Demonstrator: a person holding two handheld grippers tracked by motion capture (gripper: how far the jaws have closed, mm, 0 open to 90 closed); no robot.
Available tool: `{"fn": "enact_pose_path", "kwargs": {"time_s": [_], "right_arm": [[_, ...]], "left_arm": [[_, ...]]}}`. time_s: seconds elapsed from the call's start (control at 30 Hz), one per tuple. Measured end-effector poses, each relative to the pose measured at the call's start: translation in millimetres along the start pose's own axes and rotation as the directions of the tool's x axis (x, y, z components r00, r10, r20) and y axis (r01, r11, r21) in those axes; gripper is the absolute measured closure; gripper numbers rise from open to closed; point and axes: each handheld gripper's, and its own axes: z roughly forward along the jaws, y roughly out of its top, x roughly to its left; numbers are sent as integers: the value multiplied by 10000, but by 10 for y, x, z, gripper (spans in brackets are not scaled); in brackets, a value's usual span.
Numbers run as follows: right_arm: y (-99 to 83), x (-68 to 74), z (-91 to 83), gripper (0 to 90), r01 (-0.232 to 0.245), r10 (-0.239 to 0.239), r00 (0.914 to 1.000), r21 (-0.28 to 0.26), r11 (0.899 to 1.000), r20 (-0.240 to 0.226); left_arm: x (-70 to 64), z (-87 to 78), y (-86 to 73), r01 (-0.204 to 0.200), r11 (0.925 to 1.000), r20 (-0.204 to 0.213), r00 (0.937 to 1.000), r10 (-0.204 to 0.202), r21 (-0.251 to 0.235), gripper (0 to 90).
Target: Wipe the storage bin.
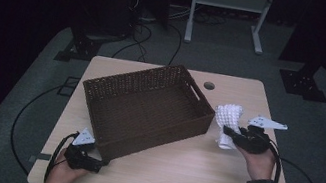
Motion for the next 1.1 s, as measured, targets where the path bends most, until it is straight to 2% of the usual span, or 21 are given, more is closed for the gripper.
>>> {"fn": "enact_pose_path", "kwargs": {"time_s": [0.1, 0.13, 0.33, 0.43, 0.6, 0.8, 0.83, 0.93, 0.97, 1.03, 1.07, 1.1], "right_arm": [[40, 67, -34, 712, 153, -155, 9998, -152, 9998, -139], [67, 125, -59, 712, 210, -219, 9992, -266, 9994, -337], [87, 229, -41, 712, 549, -559, 9970, -199, 9983, -531], [56, 252, 27, 712, 647, -644, 9966, 44, 9979, -506], [-19, 252, 147, 717, 557, -527, 9968, 472, 9973, -608], [-121, 254, 269, 720, 586, -510, 9961, 1079, 9924, -717], [-149, 254, 310, 720, 615, -524, 9960, 1295, 9897, -731], [-179, 252, 346, 720, 614, -508, 9961, 1508, 9867, -726], [-219, 250, 399, 720, 637, -506, 9959, 1831, 9810, -751], [-238, 249, 425, 720, 652, -508, 9957, 1964, 9783, -779], [-275, 255, 467, 720, 620, -438, 9955, 2277, 9718, -840], [-294, 255, 485, 720, 614, -406, 9950, 2383, 9693, -912]], "left_arm": [[0, 0, 0, 0, 10000, -4, 10000, 0, 0, 24], [0, 0, 0, -3, 10000, -3, 10000, 3, -1, 24], [-1, 0, 0, 3, 10000, -6, 10000, -3, 4, 24], [0, 0, 0, -2, 10000, -5, 10000, 2, 3, 24], [-1, 0, 1, -1, 10000, -10, 10000, 1, 7, 24], [-1, -1, 0, -5, 10000, -13, 10000, 6, 12, 24], [-1, -1, 0, -9, 10000, -15, 10000, 9, 14, 24], [-1, -1, 0, -7, 10000, -15, 10000, 7, 14, 24], [-1, -1, 0, -8, 10000, -15, 10000, 8, 18, 24], [-1, -1, 0, -17, 10000, -13, 10000, 17, 17, 24], [-1, -1, -1, -25, 10000, -15, 10000, 25, 19, 24], [-1, -2, 0, -34, 10000, -13, 10000, 34, 31, 24]]}}
